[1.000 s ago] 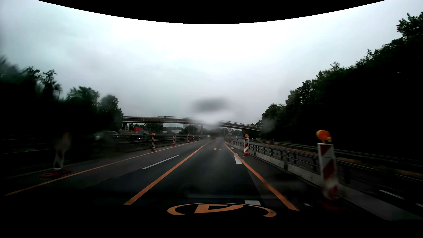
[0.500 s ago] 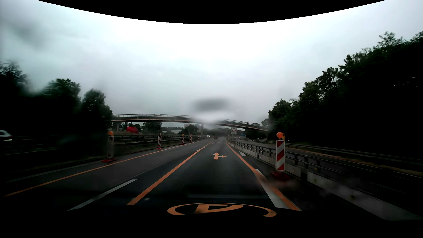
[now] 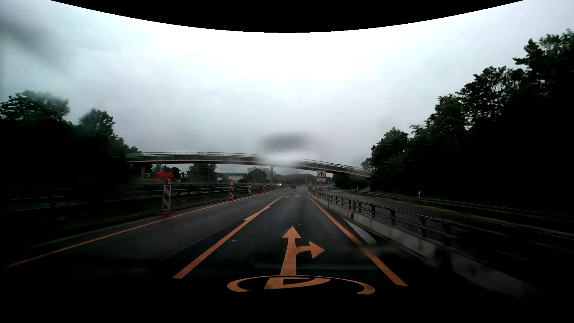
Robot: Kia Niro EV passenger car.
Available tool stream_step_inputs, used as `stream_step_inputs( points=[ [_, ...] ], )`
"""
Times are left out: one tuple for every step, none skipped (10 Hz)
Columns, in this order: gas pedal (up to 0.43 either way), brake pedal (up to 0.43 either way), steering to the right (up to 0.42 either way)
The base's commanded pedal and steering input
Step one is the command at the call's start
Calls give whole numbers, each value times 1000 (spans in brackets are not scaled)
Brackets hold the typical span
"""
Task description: Follow the waypoints while adhering to traffic rules and regulations
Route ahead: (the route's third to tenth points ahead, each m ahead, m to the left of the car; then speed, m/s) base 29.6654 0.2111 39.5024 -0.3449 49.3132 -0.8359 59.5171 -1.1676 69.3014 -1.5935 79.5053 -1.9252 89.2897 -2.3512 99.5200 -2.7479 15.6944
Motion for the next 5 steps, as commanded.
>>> stream_step_inputs(
  points=[
    [79,0,4],
    [79,0,4],
    [47,0,4],
    [0,0,4],
    [0,0,4]
  ],
)
